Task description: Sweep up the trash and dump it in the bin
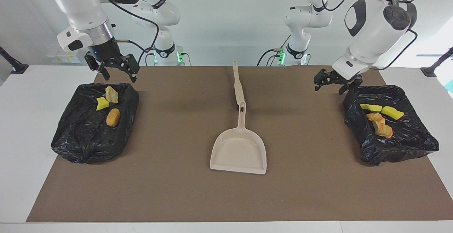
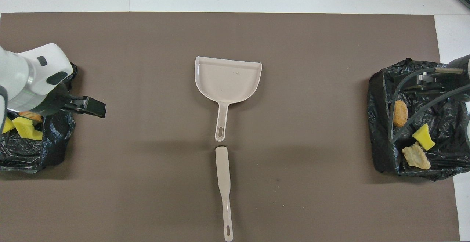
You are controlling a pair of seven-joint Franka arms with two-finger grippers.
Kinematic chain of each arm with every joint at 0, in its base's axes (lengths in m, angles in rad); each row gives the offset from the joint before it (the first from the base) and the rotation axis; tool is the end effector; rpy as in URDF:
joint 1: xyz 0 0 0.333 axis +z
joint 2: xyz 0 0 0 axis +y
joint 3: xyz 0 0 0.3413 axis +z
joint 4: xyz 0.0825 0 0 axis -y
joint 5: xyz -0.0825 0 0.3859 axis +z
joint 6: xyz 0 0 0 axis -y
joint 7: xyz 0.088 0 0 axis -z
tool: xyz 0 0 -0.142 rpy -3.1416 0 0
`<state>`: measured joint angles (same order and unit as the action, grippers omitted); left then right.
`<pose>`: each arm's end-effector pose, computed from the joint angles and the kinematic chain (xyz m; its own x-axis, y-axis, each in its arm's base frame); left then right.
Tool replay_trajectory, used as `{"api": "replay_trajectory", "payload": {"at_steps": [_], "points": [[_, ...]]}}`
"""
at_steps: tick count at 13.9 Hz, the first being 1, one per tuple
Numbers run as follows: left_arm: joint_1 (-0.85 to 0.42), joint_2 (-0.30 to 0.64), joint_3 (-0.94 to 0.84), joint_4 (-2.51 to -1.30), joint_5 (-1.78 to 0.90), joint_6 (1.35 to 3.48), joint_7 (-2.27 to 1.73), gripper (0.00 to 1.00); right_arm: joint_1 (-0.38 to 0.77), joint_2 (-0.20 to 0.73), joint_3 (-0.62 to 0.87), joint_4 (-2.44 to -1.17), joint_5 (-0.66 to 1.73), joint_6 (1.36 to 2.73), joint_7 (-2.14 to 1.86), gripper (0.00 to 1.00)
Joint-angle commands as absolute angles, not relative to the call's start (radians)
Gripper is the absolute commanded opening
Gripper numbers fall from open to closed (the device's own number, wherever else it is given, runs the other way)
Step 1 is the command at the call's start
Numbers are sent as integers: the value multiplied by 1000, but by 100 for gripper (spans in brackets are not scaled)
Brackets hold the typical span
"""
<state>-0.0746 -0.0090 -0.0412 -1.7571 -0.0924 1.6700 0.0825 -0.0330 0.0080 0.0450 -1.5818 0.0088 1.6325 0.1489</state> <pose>0.5455 -0.0758 0.5403 0.9797 -0.1874 -0.0707 -0.1802 -0.9789 0.0966 0.5666 0.0079 0.6107 0.9897 -0.1370 0.0409 -0.1365 -0.9905 -0.0154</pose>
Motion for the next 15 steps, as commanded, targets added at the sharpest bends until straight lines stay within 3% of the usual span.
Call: {"api": "replay_trajectory", "payload": {"at_steps": [1, 4, 8, 15], "points": [[-32, -84, -51, -1763, -92, 1637, 97, 100, -41, -5, 51, -1598, 20, 1637, 158, 100], [3, -129, -51, -1727, -91, 1571, 100, 100, -41, -6, 51, -1598, 20, 1635, 158, 100], [-11, -117, -60, -1573, -17, 1353, 98, 100, -41, -6, 51, -1600, 20, 1635, 158, 100], [2, -127, -54, -1623, -14, 1367, 97, 100, -41, -6, 49, -1600, 20, 1635, 160, 100]]}}
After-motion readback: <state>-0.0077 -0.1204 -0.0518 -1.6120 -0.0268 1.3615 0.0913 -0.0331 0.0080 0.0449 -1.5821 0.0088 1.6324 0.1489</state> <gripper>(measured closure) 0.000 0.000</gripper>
